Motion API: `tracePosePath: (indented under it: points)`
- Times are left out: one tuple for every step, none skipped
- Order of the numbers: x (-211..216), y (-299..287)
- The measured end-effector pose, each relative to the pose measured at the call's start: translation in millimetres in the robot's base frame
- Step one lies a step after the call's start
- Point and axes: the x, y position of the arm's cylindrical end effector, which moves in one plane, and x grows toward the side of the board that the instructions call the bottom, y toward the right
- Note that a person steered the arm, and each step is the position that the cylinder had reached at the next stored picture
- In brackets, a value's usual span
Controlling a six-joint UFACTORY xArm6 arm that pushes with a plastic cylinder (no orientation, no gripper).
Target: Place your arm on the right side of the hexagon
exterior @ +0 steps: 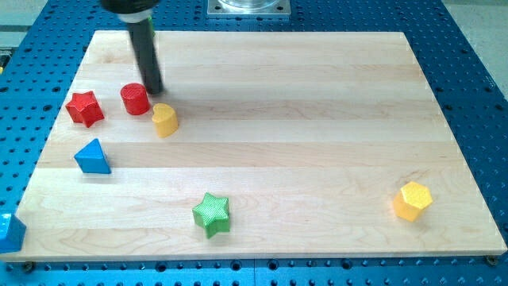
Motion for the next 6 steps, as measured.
tracePosePath:
  points:
    - [23.3, -21.1]
    - [-4.7, -1.3]
    - [-4.4, 109.9]
    - [1.6, 251.1]
    - [73.6, 301.7]
    - [149.9, 359.5]
